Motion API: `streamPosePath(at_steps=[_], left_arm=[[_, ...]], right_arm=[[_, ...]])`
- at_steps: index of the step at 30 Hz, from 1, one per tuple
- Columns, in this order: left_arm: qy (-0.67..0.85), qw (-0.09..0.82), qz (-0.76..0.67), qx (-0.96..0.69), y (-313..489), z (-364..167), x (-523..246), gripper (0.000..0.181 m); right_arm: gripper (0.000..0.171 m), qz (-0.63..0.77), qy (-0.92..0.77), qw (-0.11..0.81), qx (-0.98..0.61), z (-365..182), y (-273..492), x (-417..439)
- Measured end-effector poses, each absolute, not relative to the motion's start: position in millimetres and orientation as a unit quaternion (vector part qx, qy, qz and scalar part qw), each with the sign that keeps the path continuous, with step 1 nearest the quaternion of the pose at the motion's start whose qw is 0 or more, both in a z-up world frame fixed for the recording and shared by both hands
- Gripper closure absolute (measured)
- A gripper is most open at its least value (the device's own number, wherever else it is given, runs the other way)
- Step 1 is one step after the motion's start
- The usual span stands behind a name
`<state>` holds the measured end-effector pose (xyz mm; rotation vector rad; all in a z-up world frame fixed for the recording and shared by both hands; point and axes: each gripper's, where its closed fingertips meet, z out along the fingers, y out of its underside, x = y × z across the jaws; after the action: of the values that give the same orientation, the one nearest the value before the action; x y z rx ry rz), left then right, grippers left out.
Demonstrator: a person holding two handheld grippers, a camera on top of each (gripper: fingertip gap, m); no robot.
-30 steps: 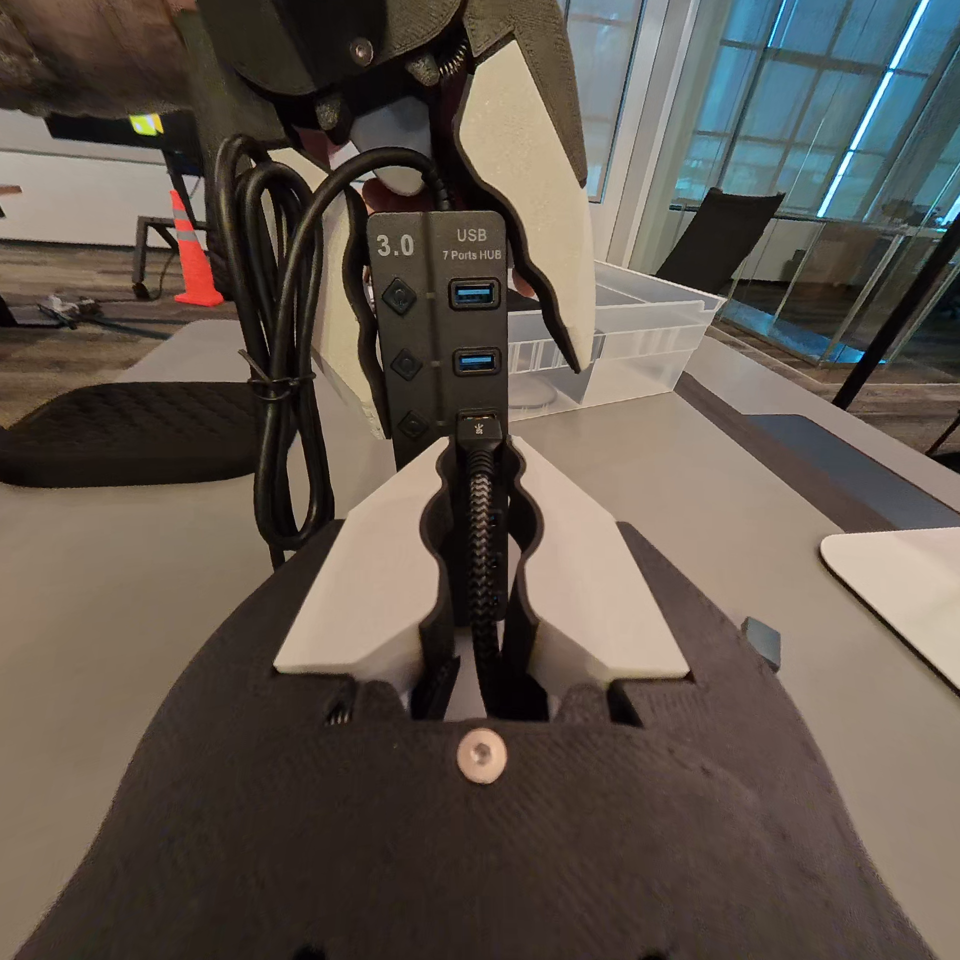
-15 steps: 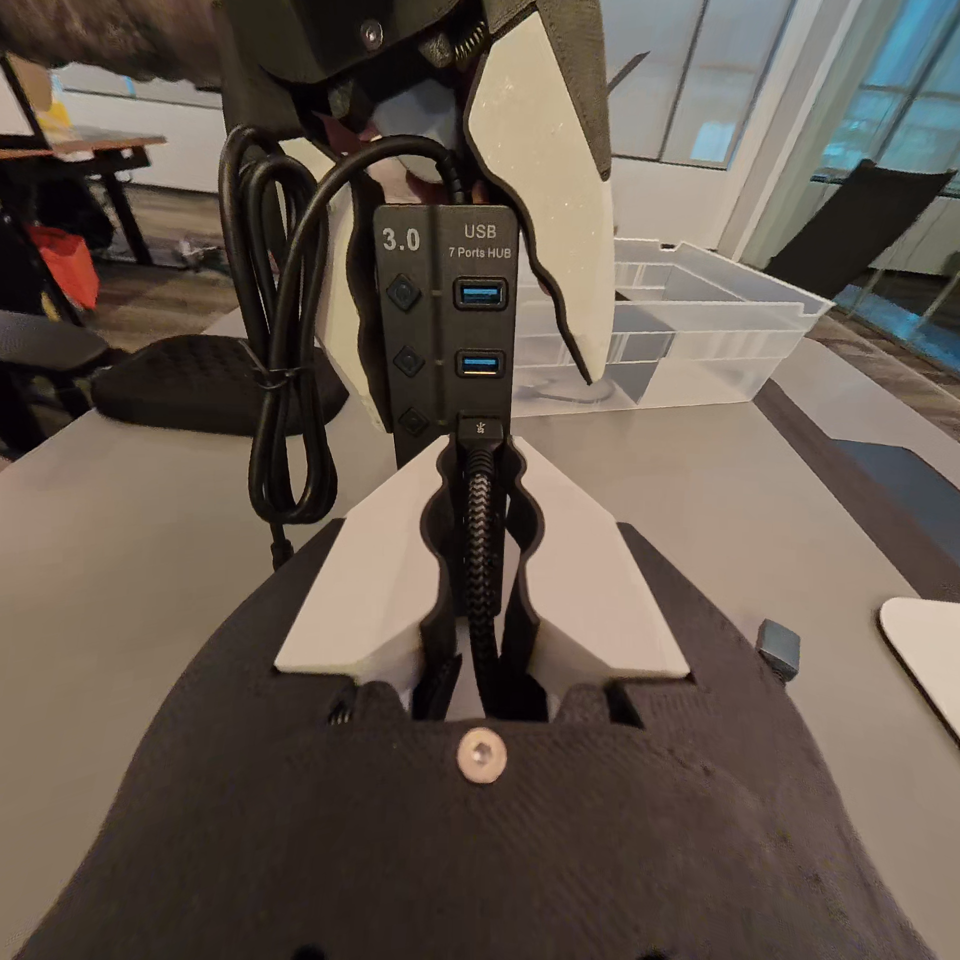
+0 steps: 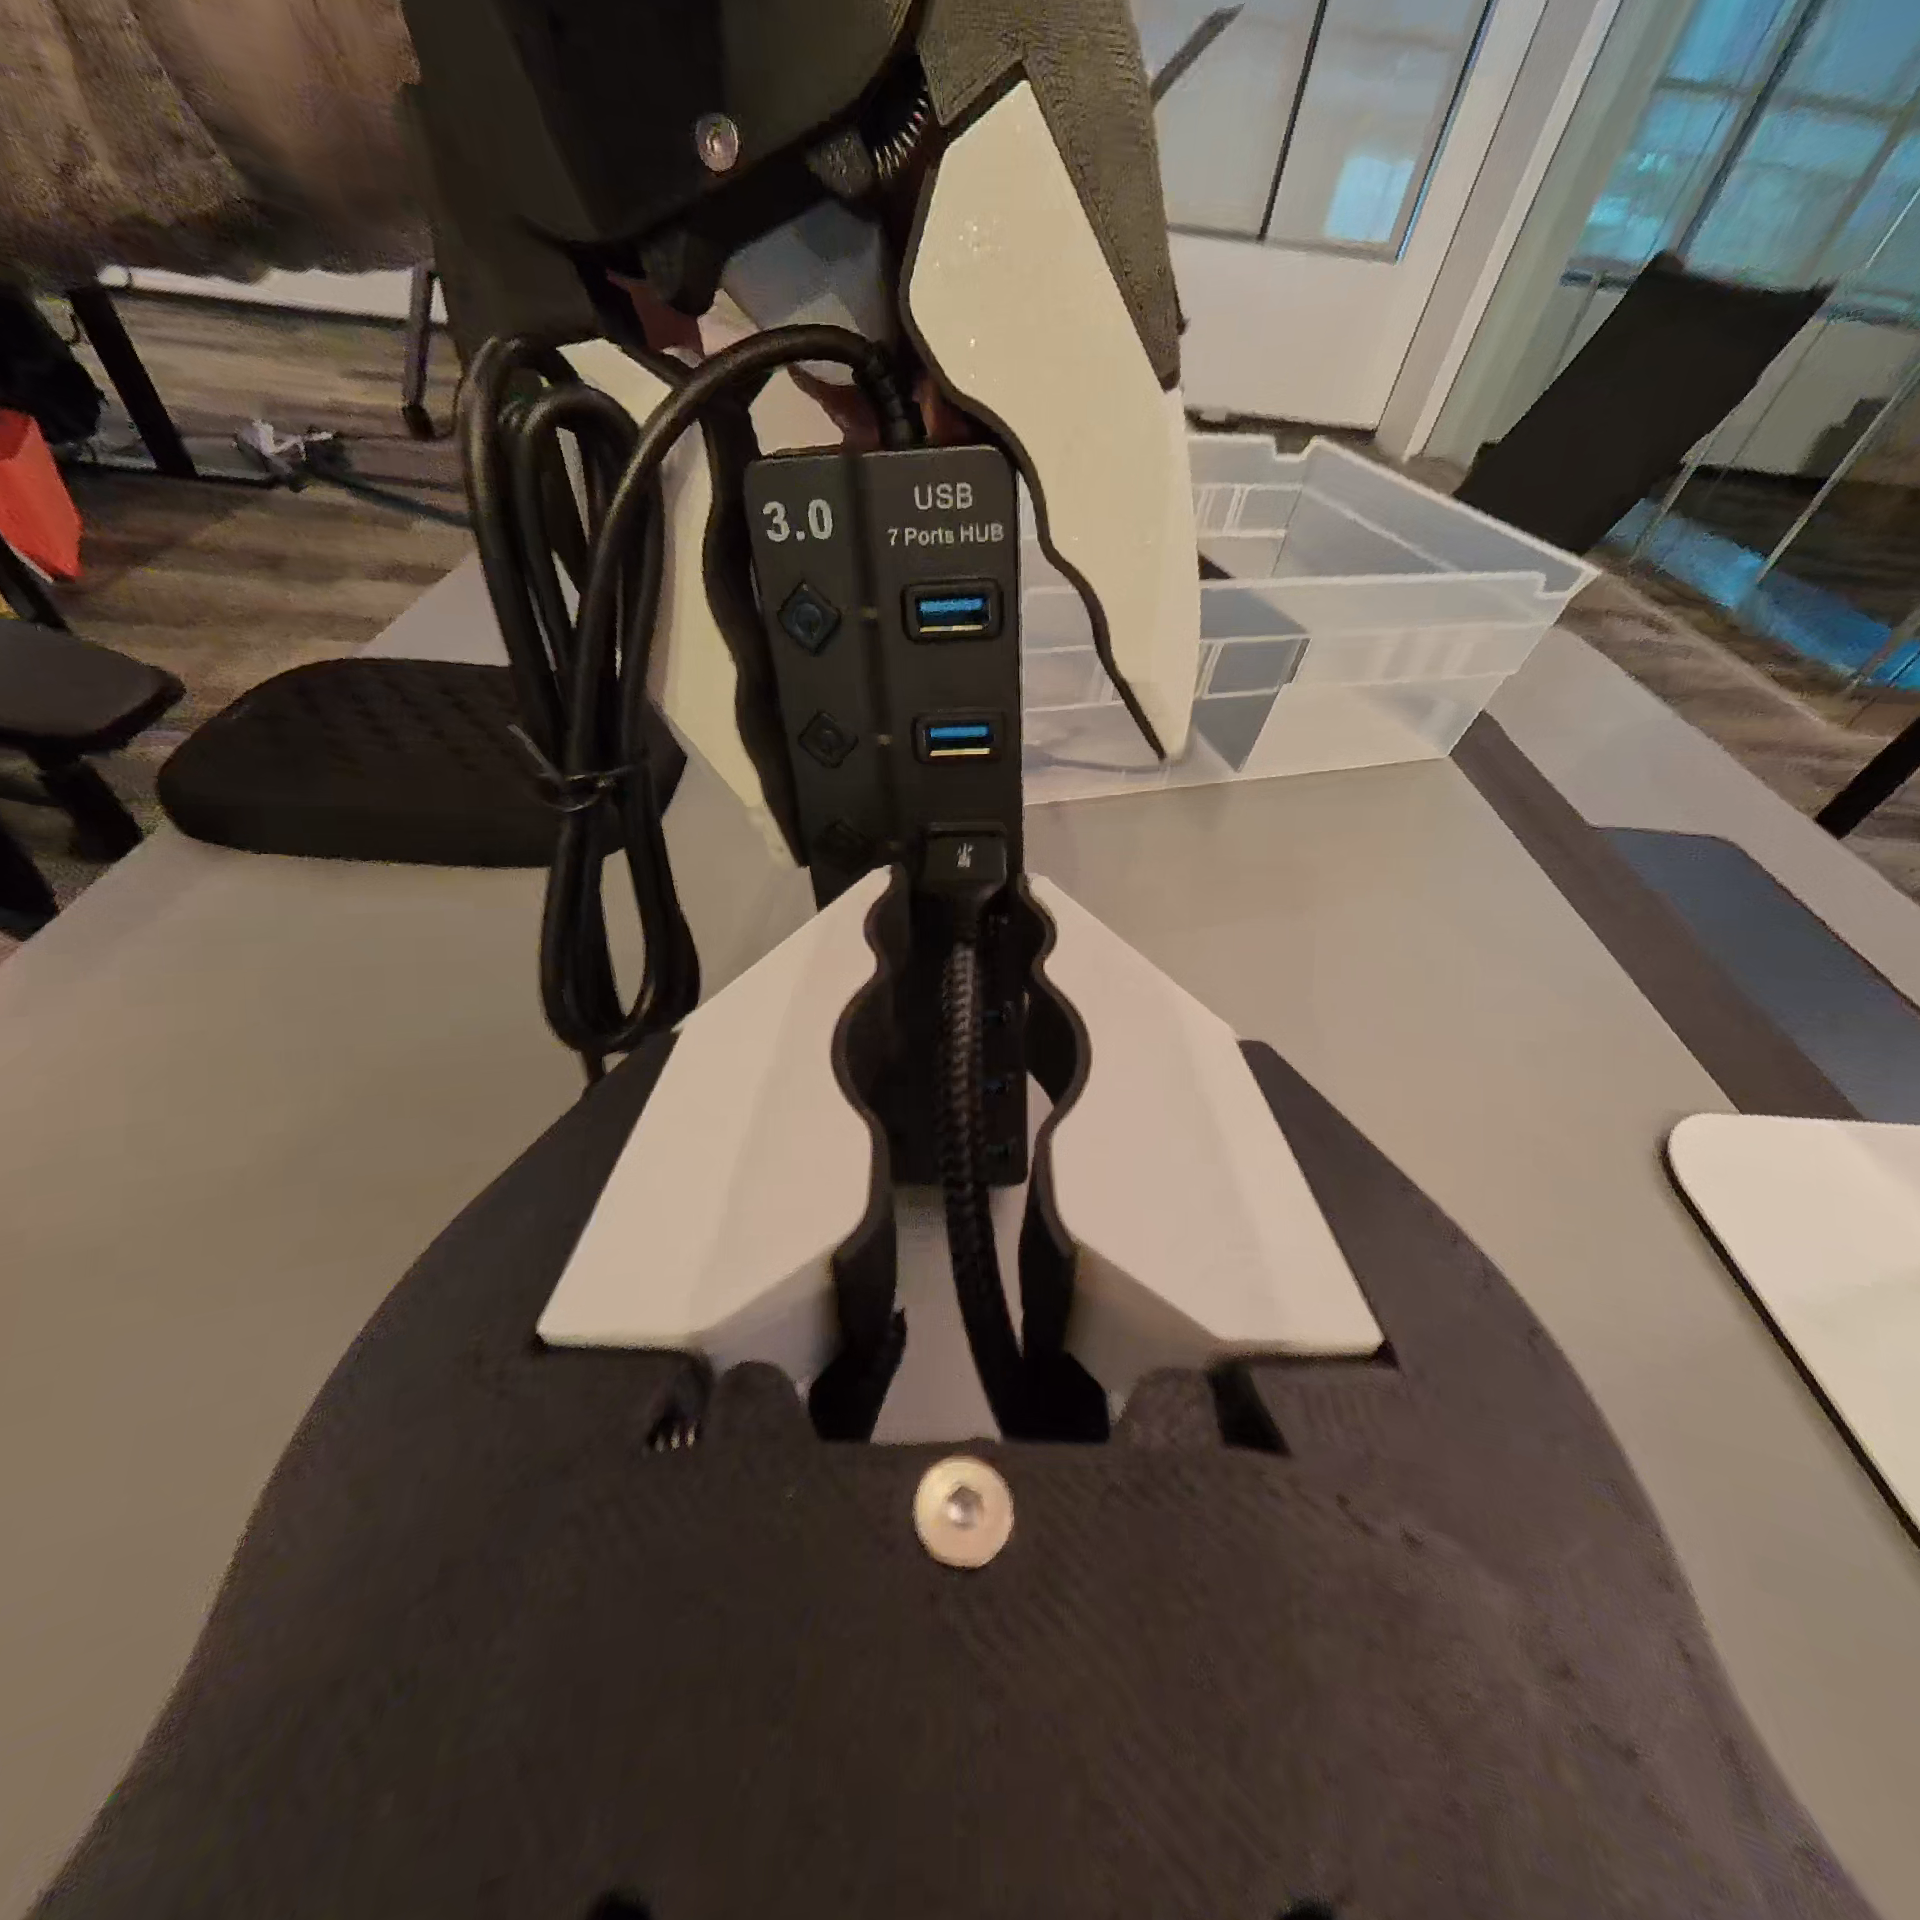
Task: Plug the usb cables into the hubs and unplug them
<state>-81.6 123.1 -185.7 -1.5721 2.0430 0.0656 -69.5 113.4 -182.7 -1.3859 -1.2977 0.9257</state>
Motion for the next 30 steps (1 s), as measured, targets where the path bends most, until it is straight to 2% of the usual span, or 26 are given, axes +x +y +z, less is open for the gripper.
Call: streamPosePath(at_steps=[3, 7, 10, 16, 19, 24, 25, 27, 30], left_arm=[[0.742, 0.301, 0.032, -0.598, 132, -181, -92, 0.106], [0.715, 0.332, 0.031, -0.615, 138, -176, -100, 0.106], [0.677, 0.370, 0.019, -0.637, 145, -167, -102, 0.106], [0.555, 0.458, -0.031, -0.694, 167, -142, -98, 0.106], [0.497, 0.485, -0.072, -0.717, 173, -133, -93, 0.106], [0.445, 0.507, -0.121, -0.728, 171, -125, -70, 0.115], [0.443, 0.504, -0.133, -0.729, 168, -127, -62, 0.115], [0.445, 0.497, -0.131, -0.733, 165, -138, -50, 0.115], [0.461, 0.482, -0.108, -0.738, 166, -157, -40, 0.115]], right_arm=[[0.136, 0.380, -0.532, 0.481, -0.584, -171, 117, -57], [0.129, 0.349, -0.542, 0.504, -0.575, -152, 121, -45], [0.113, 0.280, -0.559, 0.541, -0.563, -134, 126, -36], [0.112, 0.206, -0.630, 0.519, -0.540, -132, 107, -32], [0.098, 0.138, -0.639, 0.537, -0.533, -141, 113, -42], [0.098, 0.003, -0.609, 0.584, -0.536, -151, 141, -49], [0.098, 0.007, -0.606, 0.580, -0.545, -156, 142, -51], [0.113, 0.030, -0.599, 0.572, -0.560, -168, 142, -56], [0.115, 0.059, -0.601, 0.546, -0.581, -187, 140, -60]])
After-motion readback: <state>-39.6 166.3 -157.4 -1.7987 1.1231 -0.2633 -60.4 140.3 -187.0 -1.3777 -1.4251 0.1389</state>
